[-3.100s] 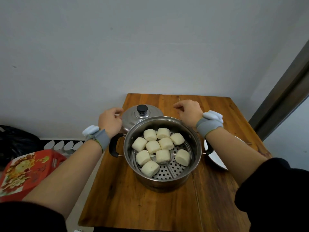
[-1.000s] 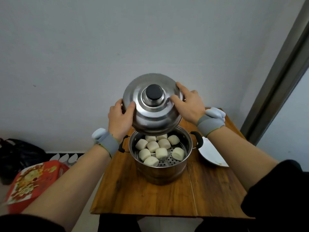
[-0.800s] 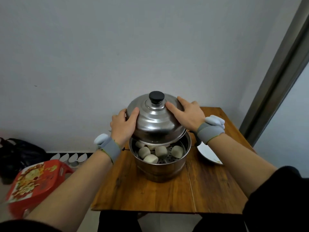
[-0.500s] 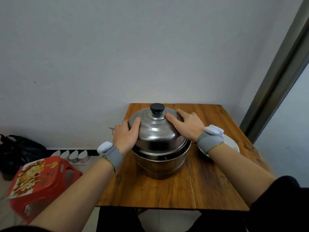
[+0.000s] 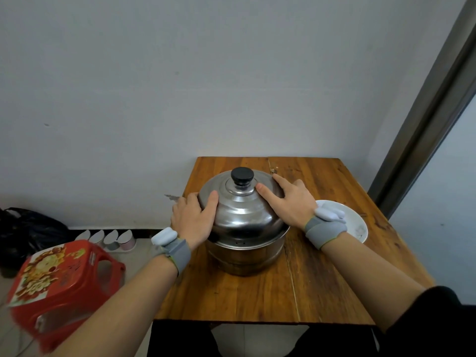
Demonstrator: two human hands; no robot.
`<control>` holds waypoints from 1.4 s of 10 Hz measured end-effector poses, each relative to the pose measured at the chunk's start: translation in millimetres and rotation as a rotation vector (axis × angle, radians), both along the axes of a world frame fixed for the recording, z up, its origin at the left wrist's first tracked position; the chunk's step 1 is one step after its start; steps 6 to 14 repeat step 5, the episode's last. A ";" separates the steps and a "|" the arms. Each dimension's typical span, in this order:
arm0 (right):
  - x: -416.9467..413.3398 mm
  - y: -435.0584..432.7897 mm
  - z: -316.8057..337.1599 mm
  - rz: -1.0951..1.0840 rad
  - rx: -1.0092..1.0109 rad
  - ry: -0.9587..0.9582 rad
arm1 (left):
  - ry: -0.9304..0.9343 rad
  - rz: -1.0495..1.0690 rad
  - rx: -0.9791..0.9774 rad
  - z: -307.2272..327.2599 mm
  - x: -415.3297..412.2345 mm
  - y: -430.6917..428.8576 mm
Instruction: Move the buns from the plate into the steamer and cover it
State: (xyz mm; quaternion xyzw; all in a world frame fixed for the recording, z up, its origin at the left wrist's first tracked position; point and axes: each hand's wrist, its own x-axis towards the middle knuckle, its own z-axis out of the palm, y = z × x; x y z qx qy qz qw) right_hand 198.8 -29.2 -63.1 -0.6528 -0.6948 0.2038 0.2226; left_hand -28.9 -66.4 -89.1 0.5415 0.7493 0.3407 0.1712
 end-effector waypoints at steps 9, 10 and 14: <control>-1.8 -4.6 -2.2 -0.036 0.058 0.095 | -0.075 -0.095 0.113 -2.4 -2.7 1.4; -1.8 -4.6 -2.2 -0.036 0.058 0.095 | -0.075 -0.095 0.113 -2.4 -2.7 1.4; -1.8 -4.6 -2.2 -0.036 0.058 0.095 | -0.075 -0.095 0.113 -2.4 -2.7 1.4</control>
